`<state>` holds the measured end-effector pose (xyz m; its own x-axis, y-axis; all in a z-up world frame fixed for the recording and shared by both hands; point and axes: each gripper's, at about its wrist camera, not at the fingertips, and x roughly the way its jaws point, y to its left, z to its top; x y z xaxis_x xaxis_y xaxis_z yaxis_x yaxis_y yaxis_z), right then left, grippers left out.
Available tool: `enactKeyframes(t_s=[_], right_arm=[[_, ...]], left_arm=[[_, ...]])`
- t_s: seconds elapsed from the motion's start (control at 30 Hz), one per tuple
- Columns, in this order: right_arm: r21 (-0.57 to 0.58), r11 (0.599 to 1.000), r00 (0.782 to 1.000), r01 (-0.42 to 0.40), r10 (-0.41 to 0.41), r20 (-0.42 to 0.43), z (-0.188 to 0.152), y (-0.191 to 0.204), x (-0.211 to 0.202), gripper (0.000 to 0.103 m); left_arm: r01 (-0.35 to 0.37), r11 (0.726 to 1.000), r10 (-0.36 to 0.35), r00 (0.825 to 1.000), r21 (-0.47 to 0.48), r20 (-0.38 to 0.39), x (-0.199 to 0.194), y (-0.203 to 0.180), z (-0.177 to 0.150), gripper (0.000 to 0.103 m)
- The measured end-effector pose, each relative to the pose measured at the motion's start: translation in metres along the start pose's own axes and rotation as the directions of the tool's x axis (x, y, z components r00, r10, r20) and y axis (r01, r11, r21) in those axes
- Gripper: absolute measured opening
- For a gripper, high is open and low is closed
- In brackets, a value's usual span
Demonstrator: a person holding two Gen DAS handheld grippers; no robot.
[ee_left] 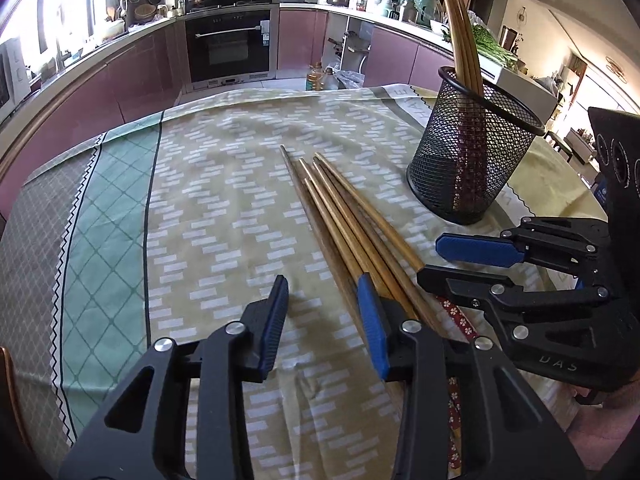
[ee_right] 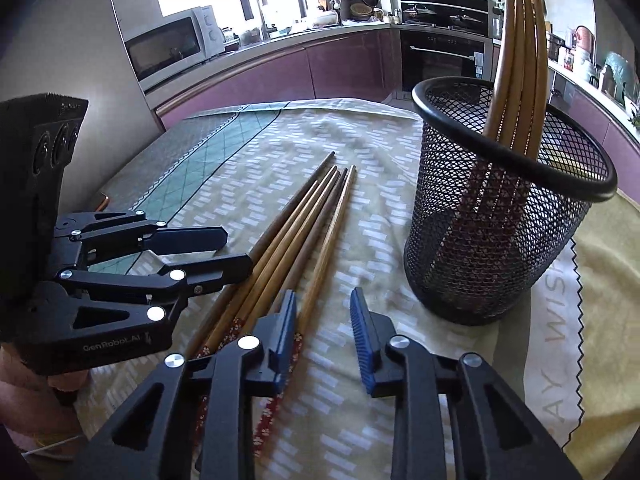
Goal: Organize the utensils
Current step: 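Lower the left gripper onto a chopstick and close it while the right gripper grasps another, then lift the left gripper's chopstick into the mesh cup while the right gripper inserts its chopstick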
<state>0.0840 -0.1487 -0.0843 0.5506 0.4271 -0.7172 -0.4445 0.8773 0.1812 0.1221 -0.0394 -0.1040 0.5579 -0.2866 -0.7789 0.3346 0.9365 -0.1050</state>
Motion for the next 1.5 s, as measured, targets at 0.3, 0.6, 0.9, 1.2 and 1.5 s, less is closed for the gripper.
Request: enactKeyframes(t_s=[0.3,0.6,0.9,1.2,1.5], right_arm=[[-0.006,1.0,1.0,0.027,-0.027,-0.011,0.006,-0.003,0.005,0.021],[-0.017,0.999,0.999,0.05,-0.051,-0.01,0.021,-0.003,0.018,0.021],[0.043,0.999,1.0,-0.008,0.008,-0.01,0.021,-0.015,0.016,0.007],[0.061,0.996,0.997,-0.07,0.068,0.037,0.017,-0.015,-0.009,0.005],[0.053,0.988,0.983,-0.147,0.14,0.122,0.019,-0.006,-0.044,0.005]], left_arm=[[-0.015,1.0,0.015,1.0,0.023,-0.02,0.004,-0.001,0.007,0.03],[-0.021,1.0,0.022,0.998,0.018,-0.05,0.022,0.005,0.025,0.014],[-0.014,0.998,0.012,0.999,-0.055,-0.034,0.023,0.011,0.027,0.008],[0.054,0.995,-0.053,0.999,-0.087,0.01,-0.002,0.015,0.017,0.008],[0.175,0.982,-0.17,0.983,-0.068,0.076,-0.042,0.008,0.019,0.008]])
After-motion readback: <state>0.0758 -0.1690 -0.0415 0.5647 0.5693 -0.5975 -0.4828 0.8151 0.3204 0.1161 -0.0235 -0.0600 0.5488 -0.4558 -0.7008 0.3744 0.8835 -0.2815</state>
